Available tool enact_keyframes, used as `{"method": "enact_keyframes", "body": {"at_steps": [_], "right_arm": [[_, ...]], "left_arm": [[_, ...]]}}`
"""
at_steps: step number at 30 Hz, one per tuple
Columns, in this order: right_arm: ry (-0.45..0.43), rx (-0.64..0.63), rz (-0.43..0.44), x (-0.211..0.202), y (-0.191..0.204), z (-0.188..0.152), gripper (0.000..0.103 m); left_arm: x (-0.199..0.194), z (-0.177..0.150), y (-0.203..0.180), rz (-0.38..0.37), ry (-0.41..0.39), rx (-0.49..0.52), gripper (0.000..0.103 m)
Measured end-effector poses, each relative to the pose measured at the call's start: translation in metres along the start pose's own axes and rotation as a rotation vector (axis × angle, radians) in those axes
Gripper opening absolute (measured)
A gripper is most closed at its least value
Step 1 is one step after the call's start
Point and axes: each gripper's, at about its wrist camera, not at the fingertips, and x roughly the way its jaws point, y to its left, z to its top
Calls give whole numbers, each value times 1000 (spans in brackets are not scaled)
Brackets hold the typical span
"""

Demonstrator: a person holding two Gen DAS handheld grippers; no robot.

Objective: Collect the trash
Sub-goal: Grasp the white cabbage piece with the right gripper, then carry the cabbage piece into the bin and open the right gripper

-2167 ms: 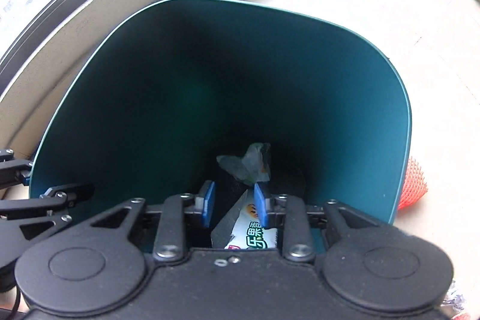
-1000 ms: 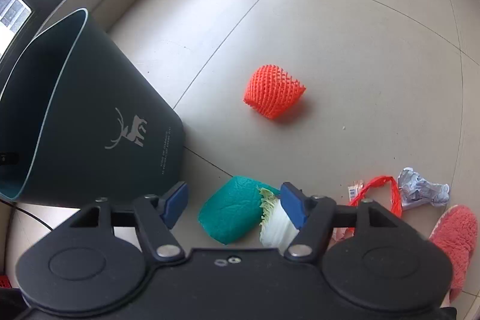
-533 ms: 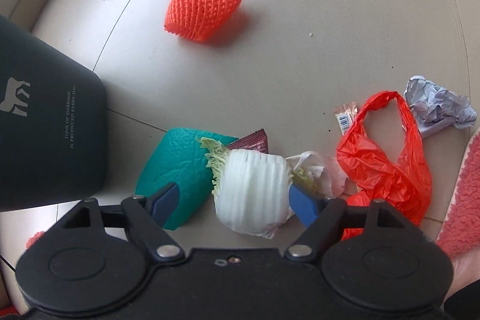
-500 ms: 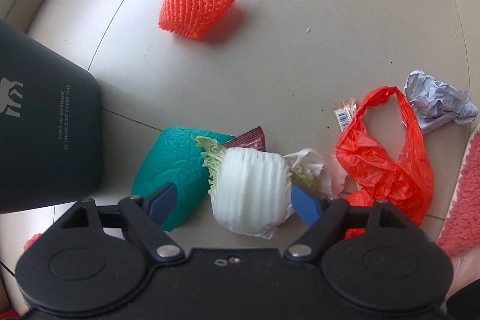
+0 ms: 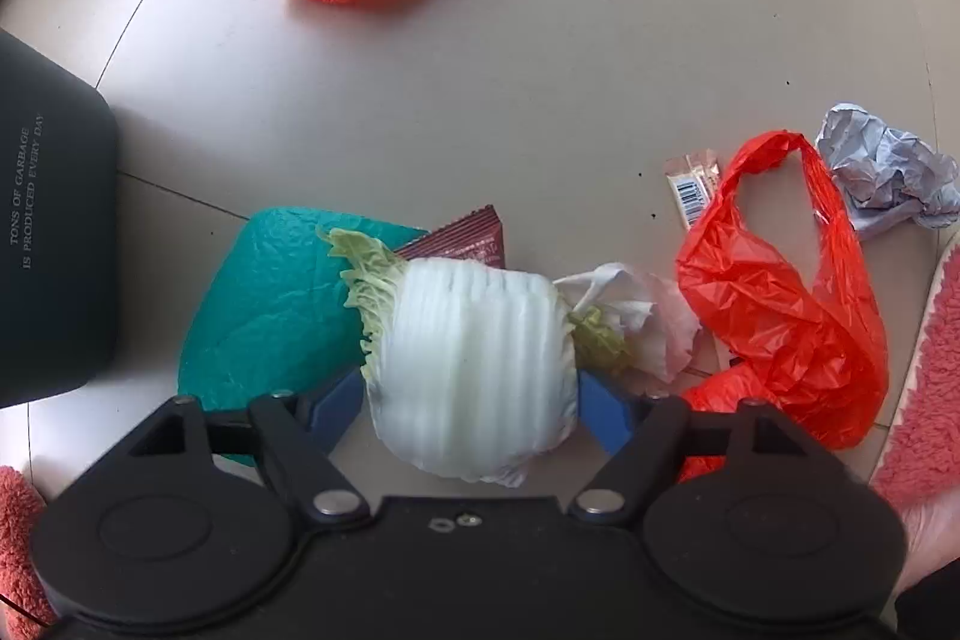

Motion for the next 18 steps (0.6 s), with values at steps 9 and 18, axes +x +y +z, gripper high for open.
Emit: {"method": "enact_keyframes", "body": {"at_steps": [9, 18], "right_arm": [[-15, -16, 6, -12, -1, -2, 63], [-30, -95, 19, -60, -2, 0, 63]], "left_arm": [[-1, 0, -1, 0, -1, 0, 20], [-1, 0, -1, 0, -1, 0, 20]]}}
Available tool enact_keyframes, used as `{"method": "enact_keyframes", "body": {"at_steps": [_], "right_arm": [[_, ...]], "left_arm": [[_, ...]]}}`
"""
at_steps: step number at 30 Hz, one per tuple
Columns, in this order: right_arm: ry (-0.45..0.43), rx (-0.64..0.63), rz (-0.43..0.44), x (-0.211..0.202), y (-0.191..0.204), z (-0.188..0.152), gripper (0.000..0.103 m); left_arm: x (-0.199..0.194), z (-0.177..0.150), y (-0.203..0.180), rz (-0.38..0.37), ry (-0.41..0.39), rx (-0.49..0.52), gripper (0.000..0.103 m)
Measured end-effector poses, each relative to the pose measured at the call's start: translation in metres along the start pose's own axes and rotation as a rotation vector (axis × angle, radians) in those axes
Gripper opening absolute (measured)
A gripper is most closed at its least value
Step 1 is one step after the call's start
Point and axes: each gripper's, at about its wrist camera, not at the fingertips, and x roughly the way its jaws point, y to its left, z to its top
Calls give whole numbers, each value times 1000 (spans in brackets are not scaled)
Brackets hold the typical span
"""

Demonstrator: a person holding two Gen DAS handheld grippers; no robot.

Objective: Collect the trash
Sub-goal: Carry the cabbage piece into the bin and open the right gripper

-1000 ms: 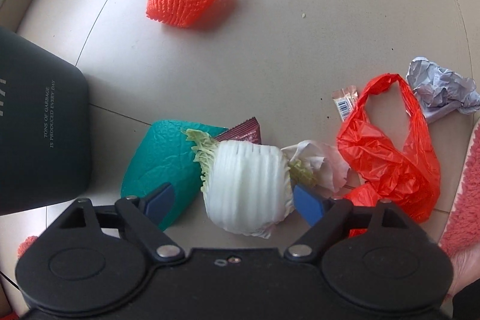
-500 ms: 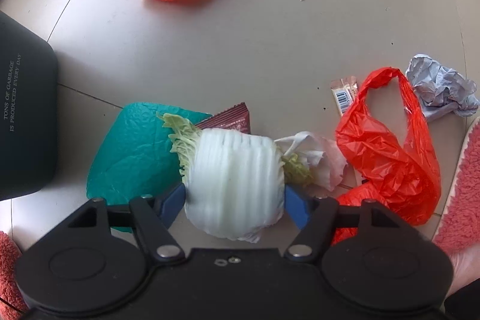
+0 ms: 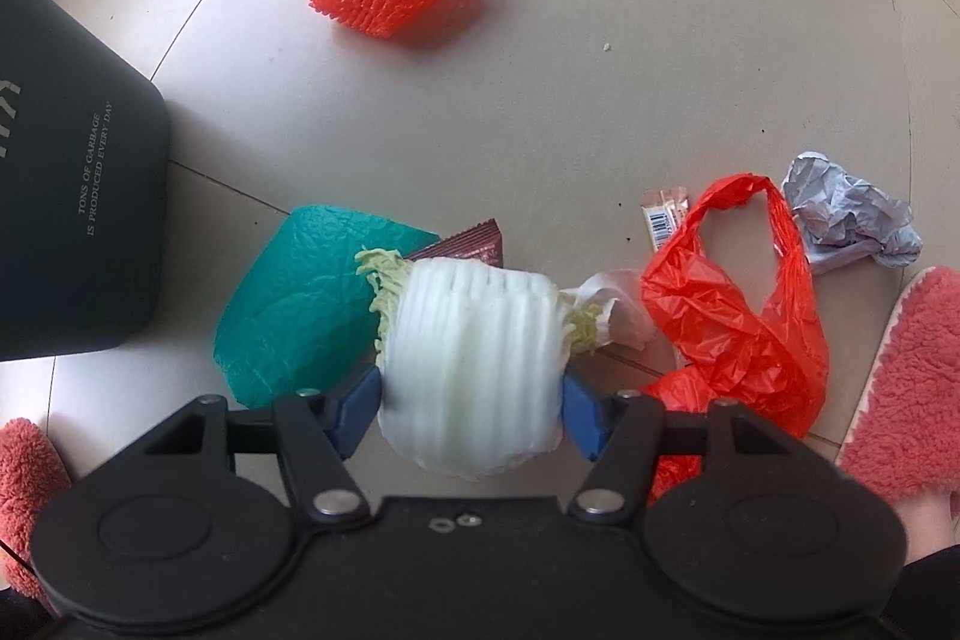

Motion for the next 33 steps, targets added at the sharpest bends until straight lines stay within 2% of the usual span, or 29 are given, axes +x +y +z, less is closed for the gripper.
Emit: {"method": "enact_keyframes", "body": {"at_steps": [8, 15, 21, 23, 27, 33], "right_arm": [[-85, -87, 98, -84, 17, 5, 63], [-209, -208, 196, -172, 66, 18, 63], [-300, -294, 281, -228, 114, 33, 63], [-323, -334, 307, -237, 133, 39, 63], [-348, -404, 308, -238, 174, 53, 63], [-291, -513, 251, -205, 226, 65, 63]], "left_arm": [[-1, 1, 1, -4, 2, -3, 20], [-2, 4, 6, -15, 9, -15, 20], [-5, 6, 11, -26, 10, -21, 20], [-6, 7, 12, -28, 10, -21, 20], [-8, 7, 15, -37, 9, -24, 20], [-10, 9, 19, -49, 7, -29, 20]]}}
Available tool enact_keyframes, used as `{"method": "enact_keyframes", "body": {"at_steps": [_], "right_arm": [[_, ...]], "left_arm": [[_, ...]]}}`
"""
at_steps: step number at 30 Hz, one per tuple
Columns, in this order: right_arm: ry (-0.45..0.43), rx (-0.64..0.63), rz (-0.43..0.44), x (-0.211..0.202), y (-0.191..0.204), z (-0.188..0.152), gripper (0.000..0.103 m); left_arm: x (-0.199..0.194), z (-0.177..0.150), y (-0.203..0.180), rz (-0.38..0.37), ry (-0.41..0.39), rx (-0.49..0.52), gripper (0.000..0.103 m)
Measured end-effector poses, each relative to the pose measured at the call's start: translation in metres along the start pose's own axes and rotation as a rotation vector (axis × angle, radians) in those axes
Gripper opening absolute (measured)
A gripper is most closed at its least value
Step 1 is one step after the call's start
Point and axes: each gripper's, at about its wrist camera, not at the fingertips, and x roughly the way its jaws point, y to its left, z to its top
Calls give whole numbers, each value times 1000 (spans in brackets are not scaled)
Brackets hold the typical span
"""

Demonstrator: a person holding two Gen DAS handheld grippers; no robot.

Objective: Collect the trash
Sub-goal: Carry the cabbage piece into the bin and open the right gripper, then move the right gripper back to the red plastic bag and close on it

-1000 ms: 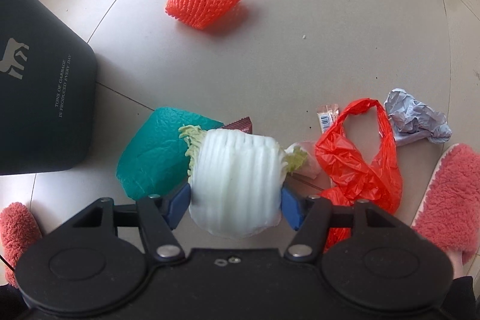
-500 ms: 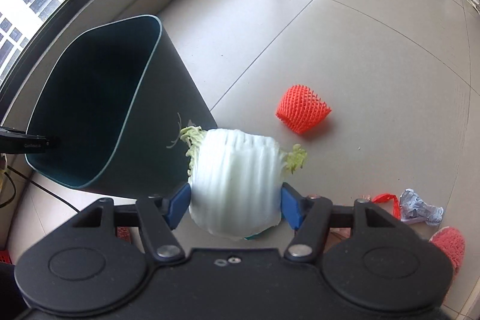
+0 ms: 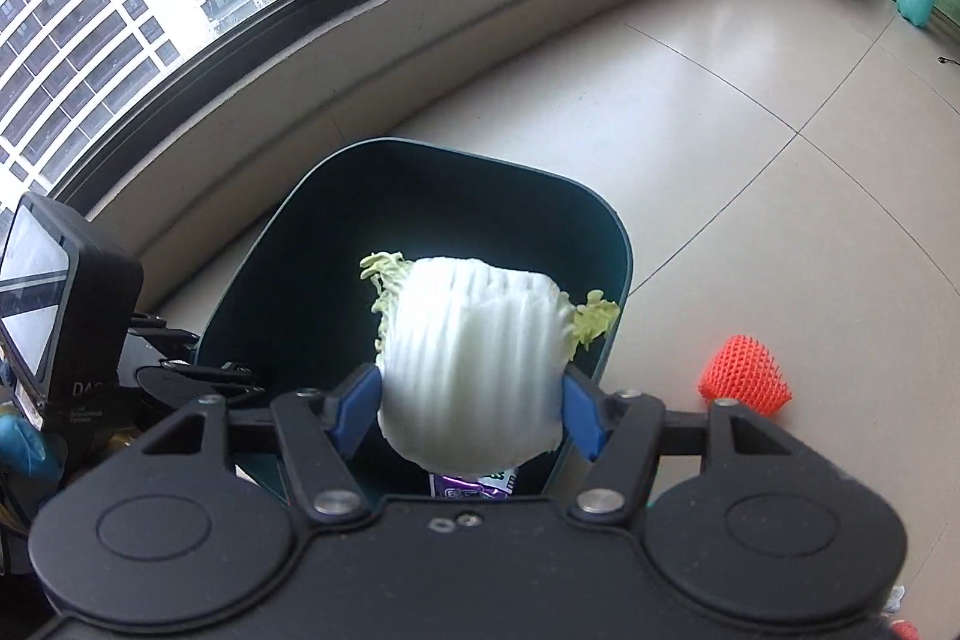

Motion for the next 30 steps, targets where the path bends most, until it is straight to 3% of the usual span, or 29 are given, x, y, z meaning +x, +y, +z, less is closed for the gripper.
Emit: {"method": "enact_keyframes", "body": {"at_steps": [16, 25, 30], "right_arm": [[163, -190, -86, 94, 38, -10, 64], [119, -194, -36, 73, 33, -12, 75], [89, -185, 7, 46, 29, -18, 75]], "left_arm": [[-2, -1, 4, -16, -7, -5, 20], [-2, -2, 5, -16, -7, -5, 20], [-2, -3, 4, -9, -8, -1, 20]]}}
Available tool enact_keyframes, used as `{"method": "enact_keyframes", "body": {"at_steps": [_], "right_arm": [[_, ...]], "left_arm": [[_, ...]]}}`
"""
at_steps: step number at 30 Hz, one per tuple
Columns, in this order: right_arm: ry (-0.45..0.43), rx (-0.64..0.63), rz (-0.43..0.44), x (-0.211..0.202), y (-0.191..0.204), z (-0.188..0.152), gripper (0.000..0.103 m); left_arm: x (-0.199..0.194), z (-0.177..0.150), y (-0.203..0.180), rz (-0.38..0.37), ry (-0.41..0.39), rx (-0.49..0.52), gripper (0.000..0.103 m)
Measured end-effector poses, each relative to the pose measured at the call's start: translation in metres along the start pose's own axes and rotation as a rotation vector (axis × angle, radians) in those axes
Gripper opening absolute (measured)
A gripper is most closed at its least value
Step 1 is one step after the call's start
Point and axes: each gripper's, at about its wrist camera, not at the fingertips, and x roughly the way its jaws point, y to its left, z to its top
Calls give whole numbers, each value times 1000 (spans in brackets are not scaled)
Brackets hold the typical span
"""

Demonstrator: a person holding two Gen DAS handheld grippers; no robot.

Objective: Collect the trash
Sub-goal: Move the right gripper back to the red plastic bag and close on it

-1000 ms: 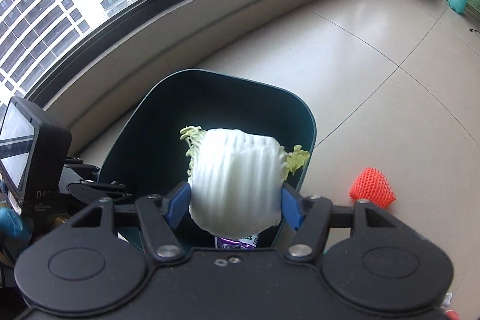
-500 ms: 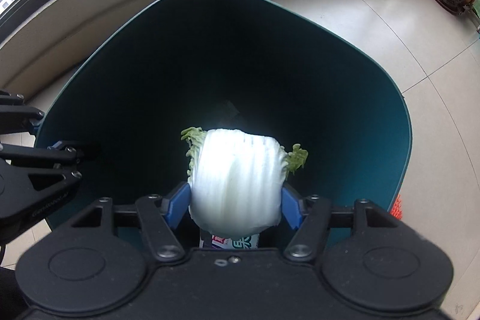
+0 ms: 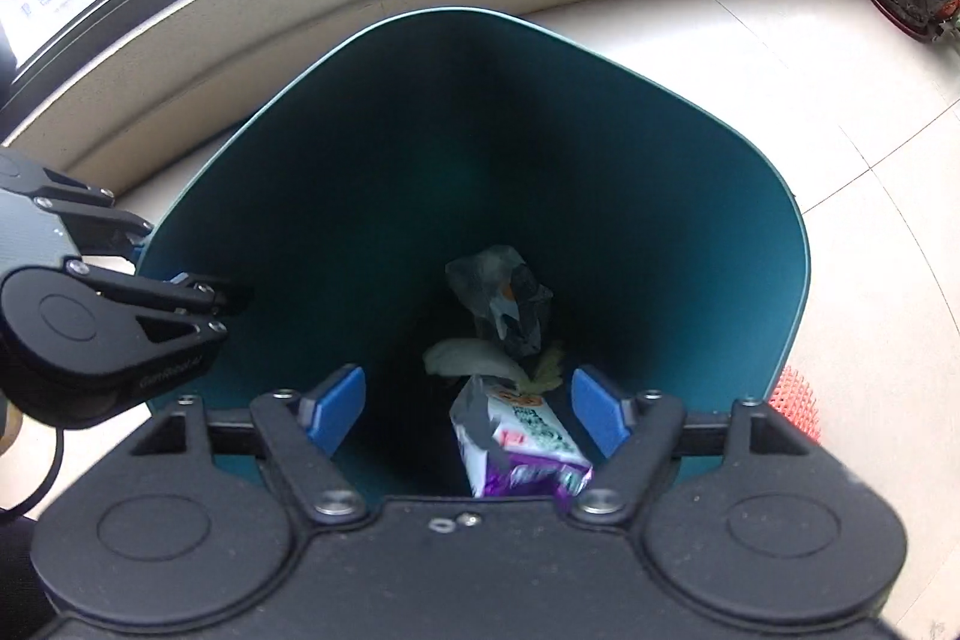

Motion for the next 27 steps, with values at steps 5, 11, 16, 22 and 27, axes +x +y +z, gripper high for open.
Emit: {"method": "enact_keyframes", "body": {"at_steps": [5, 11, 16, 22, 27], "right_arm": [[-41, 27, 34, -34, -9, -17, 75], [-116, 92, 57, -71, -34, -37, 76], [-169, 173, 43, -99, -58, -46, 77], [-173, 308, -6, -102, -99, -91, 82], [-125, 439, -75, -93, -142, -137, 83]], "left_arm": [[1, 0, -3, 7, 1, 0, 20], [1, 1, -4, 11, 1, 2, 20], [2, 1, -5, 13, 3, 0, 20], [3, 0, -6, 17, 3, 2, 20], [3, 0, -8, 25, 3, 5, 20]]}}
